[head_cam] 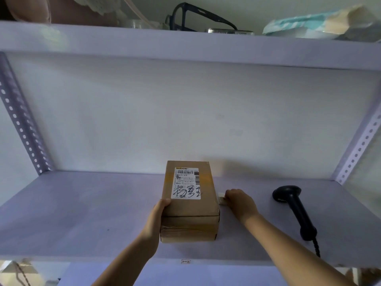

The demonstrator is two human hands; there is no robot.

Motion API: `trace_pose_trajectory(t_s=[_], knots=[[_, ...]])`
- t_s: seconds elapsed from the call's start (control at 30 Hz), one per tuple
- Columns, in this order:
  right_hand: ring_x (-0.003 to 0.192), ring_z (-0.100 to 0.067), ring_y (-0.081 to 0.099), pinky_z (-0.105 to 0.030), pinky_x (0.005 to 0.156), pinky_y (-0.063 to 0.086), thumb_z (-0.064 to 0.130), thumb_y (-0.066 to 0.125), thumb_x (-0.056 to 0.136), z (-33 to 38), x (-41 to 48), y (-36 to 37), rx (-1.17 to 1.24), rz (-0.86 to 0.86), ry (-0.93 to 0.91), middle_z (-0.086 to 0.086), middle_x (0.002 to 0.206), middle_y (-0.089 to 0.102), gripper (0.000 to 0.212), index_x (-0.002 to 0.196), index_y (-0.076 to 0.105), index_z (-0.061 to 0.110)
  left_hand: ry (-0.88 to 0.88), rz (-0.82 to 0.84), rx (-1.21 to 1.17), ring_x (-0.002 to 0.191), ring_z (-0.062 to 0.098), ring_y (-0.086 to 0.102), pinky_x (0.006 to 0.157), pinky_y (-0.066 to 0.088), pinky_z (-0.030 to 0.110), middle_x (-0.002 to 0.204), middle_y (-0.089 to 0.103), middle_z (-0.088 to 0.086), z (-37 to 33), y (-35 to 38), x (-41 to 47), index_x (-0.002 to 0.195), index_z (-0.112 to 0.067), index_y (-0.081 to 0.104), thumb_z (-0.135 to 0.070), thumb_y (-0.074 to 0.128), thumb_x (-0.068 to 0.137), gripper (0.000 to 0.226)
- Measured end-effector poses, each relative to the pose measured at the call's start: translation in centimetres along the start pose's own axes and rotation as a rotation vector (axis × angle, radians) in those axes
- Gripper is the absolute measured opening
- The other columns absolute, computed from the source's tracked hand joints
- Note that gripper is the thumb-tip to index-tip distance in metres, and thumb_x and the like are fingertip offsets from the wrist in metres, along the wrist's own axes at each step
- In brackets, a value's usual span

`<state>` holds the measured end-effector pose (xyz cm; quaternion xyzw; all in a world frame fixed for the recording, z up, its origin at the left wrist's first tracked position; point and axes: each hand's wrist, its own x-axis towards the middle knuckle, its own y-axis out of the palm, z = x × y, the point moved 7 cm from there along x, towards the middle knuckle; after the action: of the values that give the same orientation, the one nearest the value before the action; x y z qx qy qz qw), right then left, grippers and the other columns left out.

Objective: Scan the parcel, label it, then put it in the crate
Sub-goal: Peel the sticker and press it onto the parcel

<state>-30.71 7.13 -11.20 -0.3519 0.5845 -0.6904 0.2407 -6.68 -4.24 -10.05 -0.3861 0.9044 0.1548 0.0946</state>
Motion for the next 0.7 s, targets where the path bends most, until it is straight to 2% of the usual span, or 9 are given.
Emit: trace_pose_trajectory(t_s=[0.13,0.2,0.27,0.33,0.4,0.47,0.53,0.6,0.7], knots=[[0.098,-0.029,0.060,-0.035,0.062,0.044,0.004,0.048,0.092,-0.8,-0.8,-2.5,0.143,-0.234,0.011,-0.010,0.099,0.066,0.015,0.096,0.063,0.005,0.004,0.019,0.034,0.105,0.030,0.065,0.082,0.052,0.039,0.116,0.071,0.013,0.1,-0.3,0.3,0.124,-0.014,0.061,-0.046,0.053,0.079,0.055],[0.095,-0.027,0.061,-0.033,0.063,0.048,0.005,0.055,0.090,-0.8,-1.4,-4.8,0.241,-0.367,-0.002,-0.007,0.096,0.068,0.013,0.096,0.067,0.007,0.008,0.012,0.074,0.103,0.026,0.062,0.078,0.048,0.033,0.122,0.065,0.014,-0.1,-0.5,0.2,0.131,-0.011,0.053,-0.051,0.057,0.070,0.073],[0.082,-0.022,0.062,-0.026,0.055,0.045,-0.001,0.070,0.079,0.0,-2.3,-7.8,0.272,-0.508,-0.096,-0.005,0.083,0.067,0.014,0.087,0.070,0.010,0.030,-0.075,0.147,0.114,0.026,0.054,0.090,0.043,0.034,0.135,0.053,0.015,-0.7,-1.1,-0.2,0.141,-0.011,0.039,-0.051,0.064,0.070,0.085],[0.076,-0.016,0.056,-0.024,0.053,0.045,-0.005,0.072,0.075,1.3,-3.9,-10.7,0.308,-0.634,-0.213,-0.003,0.077,0.064,0.021,0.086,0.071,0.013,0.176,-0.252,0.354,0.128,0.029,0.043,0.103,0.037,0.039,0.141,0.043,0.014,-2.2,-2.2,-1.1,0.143,-0.014,0.035,-0.044,0.070,0.072,0.084],[0.075,-0.016,0.053,-0.025,0.061,0.045,-0.004,0.066,0.078,2.7,-6.1,-13.2,0.333,-0.767,-0.309,-0.005,0.076,0.064,0.021,0.088,0.072,0.013,0.427,-0.357,0.559,0.123,0.027,0.045,0.099,0.041,0.035,0.132,0.047,0.009,-4.9,-1.6,-3.2,0.133,-0.018,0.047,-0.031,0.075,0.077,0.065],[0.072,-0.019,0.054,-0.028,0.065,0.046,-0.001,0.065,0.080,4.4,-8.5,-15.4,0.324,-0.867,-0.380,-0.006,0.075,0.064,0.016,0.086,0.074,0.010,0.591,-0.267,0.574,0.103,0.016,0.056,0.078,0.044,0.015,0.115,0.058,0.000,-6.9,0.4,-5.3,0.108,-0.025,0.061,-0.022,0.070,0.084,0.025],[0.070,-0.020,0.053,-0.029,0.064,0.046,0.002,0.065,0.083,6.1,-10.5,-17.0,0.304,-0.934,-0.451,-0.004,0.078,0.063,0.012,0.086,0.075,0.008,0.593,-0.062,0.514,0.074,0.002,0.059,0.060,0.041,0.008,0.096,0.068,-0.003,-7.9,2.6,-6.7,0.087,-0.027,0.069,-0.026,0.065,0.085,0.005],[0.070,-0.021,0.052,-0.029,0.064,0.045,0.006,0.063,0.087,7.4,-12.2,-18.2,0.303,-0.979,-0.509,0.000,0.084,0.057,0.011,0.089,0.073,0.010,0.551,0.120,0.454,0.059,-0.001,0.052,0.056,0.039,0.008,0.081,0.071,0.000,-8.2,4.4,-8.0,0.081,-0.023,0.074,-0.030,0.066,0.083,0.011],[0.072,-0.021,0.052,-0.031,0.064,0.045,0.009,0.063,0.089,8.8,-13.7,-19.3,0.320,-1.005,-0.560,0.002,0.088,0.053,0.009,0.092,0.072,0.011,0.486,0.268,0.369,0.064,0.005,0.051,0.060,0.038,0.011,0.071,0.066,0.008,-7.9,5.8,-9.4,0.083,-0.024,0.075,-0.046,0.071,0.078,0.023]])
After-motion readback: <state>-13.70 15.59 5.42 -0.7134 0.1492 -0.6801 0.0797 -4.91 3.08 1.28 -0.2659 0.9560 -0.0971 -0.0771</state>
